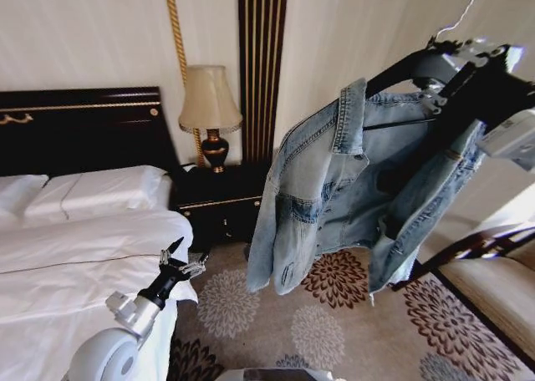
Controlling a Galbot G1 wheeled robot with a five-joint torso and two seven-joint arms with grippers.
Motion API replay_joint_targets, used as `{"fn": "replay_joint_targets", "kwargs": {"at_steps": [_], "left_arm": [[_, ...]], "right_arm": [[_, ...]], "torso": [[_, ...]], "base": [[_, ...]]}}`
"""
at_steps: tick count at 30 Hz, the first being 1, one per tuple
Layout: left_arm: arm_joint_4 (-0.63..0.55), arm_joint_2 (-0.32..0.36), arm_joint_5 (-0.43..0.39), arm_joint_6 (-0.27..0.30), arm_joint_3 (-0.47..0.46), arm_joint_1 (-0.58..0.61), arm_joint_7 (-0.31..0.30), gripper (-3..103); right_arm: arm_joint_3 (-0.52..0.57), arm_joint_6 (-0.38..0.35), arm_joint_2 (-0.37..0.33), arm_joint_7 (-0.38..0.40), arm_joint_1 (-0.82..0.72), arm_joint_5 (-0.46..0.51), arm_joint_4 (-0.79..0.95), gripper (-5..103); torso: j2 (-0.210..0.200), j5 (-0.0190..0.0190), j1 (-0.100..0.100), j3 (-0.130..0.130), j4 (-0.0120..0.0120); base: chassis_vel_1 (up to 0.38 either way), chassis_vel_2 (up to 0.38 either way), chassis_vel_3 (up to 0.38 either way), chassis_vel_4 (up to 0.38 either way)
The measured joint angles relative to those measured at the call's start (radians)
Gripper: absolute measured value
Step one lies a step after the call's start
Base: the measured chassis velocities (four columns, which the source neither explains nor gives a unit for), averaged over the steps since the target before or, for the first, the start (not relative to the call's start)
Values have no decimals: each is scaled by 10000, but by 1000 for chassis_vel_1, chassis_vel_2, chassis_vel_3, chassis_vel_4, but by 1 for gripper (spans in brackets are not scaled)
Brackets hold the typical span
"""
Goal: Pick up the clothes from the bed and hang them on the clothes hanger.
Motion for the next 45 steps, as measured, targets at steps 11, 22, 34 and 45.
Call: {"fn": "replay_joint_targets", "kwargs": {"at_steps": [11,22,34,45], "left_arm": [[62,13,50,-98,155,53,51,100],[137,50,51,-137,289,-58,62,100],[121,150,15,-290,265,25,129,100],[105,262,30,-325,229,-6,162,100]], "right_arm": [[-66,-25,-971,191,4,145,556,35],[-94,-25,-1459,275,63,274,948,35],[-96,-54,-1888,319,149,420,1286,35],[-104,-58,-2060,417,215,505,1287,35]], "torso": [[0,3,0,0,-1],[1,0,0,0,0],[0,0,0,0,-1],[0,0,1,1,1]], "base": [[-123,-129,-121,-123],[-126,-119,-114,-128],[-127,-117,-135,-127],[-123,-121,-134,-124]]}}
